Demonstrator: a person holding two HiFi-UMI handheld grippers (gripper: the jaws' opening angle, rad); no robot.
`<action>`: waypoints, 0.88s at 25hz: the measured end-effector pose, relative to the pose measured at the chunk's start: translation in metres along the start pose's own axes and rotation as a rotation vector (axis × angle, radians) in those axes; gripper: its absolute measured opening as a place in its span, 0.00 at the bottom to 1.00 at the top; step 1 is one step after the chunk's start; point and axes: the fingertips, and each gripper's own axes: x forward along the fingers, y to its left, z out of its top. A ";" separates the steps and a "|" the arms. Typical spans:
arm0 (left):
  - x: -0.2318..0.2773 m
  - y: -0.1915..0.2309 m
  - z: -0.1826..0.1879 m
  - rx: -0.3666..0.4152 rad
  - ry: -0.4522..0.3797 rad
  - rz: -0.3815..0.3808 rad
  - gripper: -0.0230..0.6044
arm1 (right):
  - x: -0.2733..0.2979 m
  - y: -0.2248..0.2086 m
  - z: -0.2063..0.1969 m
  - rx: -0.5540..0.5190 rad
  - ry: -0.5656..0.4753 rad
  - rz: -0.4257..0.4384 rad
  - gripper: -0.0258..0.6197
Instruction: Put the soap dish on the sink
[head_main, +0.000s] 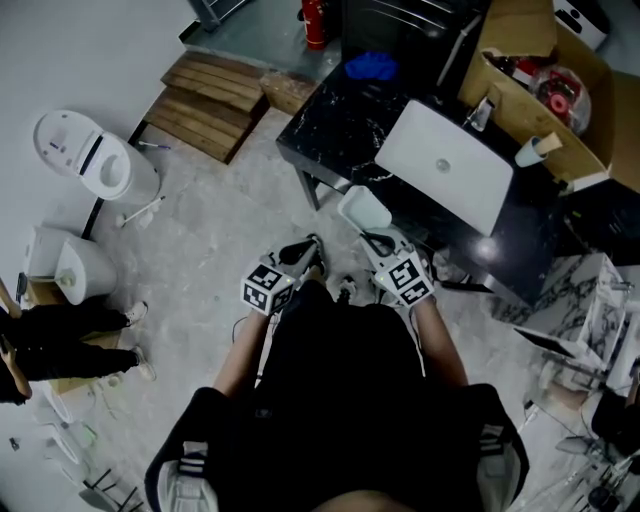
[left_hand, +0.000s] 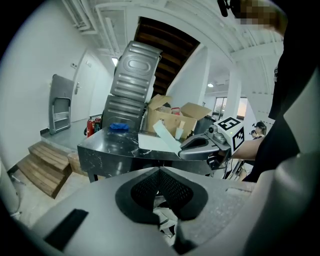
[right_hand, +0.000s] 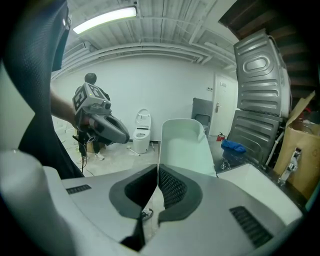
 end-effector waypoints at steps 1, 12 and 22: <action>0.000 0.000 0.001 0.000 0.000 0.000 0.04 | 0.000 -0.001 -0.001 0.004 0.002 -0.003 0.04; 0.005 0.005 0.005 0.006 -0.002 -0.008 0.04 | 0.006 -0.006 -0.003 0.008 0.012 -0.004 0.04; 0.006 0.021 0.002 -0.017 0.005 -0.009 0.04 | 0.017 -0.009 0.003 0.014 0.019 0.010 0.04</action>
